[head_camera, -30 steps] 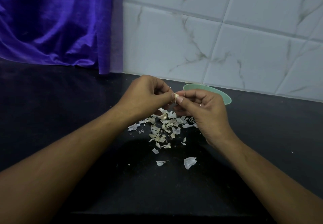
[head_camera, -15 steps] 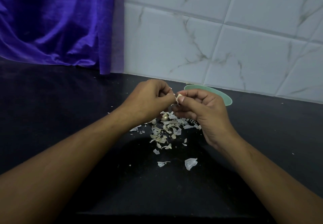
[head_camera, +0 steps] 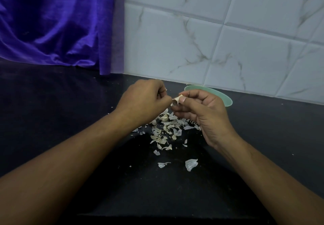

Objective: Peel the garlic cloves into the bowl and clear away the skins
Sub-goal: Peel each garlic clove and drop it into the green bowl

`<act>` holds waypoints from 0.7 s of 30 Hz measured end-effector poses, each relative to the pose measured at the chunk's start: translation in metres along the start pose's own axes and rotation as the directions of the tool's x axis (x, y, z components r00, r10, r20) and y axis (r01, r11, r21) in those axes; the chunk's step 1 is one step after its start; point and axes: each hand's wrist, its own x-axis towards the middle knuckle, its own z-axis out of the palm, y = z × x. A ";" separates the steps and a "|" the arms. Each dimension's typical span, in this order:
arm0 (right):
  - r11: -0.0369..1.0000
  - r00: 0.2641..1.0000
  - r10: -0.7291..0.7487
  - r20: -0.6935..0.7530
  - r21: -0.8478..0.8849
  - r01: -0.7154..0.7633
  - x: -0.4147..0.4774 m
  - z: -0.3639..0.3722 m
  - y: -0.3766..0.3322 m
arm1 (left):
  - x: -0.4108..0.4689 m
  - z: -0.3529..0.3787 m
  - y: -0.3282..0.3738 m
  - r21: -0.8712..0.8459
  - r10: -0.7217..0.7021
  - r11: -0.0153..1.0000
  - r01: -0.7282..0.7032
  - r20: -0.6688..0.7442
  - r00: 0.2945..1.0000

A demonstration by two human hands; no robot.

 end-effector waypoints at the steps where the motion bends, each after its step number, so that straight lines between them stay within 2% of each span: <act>1: 1.000 1.000 -0.001 -0.005 -0.004 0.001 0.000 0.000 0.000 | 0.000 0.000 -0.001 0.021 -0.001 1.000 0.001 -0.008 1.000; 8: 1.000 0.998 0.004 -0.060 0.020 -0.002 0.000 0.000 -0.003 | 0.001 -0.004 -0.008 0.173 -0.034 0.984 0.041 -0.040 0.999; 10: 1.000 0.998 0.013 -0.061 0.016 -0.012 0.000 -0.001 -0.003 | 0.002 -0.005 -0.010 0.114 -0.030 0.993 0.032 -0.017 0.999; 16: 0.998 0.997 0.061 -0.053 -0.015 -0.062 0.000 0.000 -0.001 | -0.001 0.000 0.003 -0.165 0.146 0.976 -0.143 0.008 0.989; 21: 0.995 0.994 0.104 -0.013 -0.008 -0.104 -0.001 -0.002 -0.002 | 0.001 0.003 -0.004 -0.124 0.227 0.966 -0.226 -0.010 0.974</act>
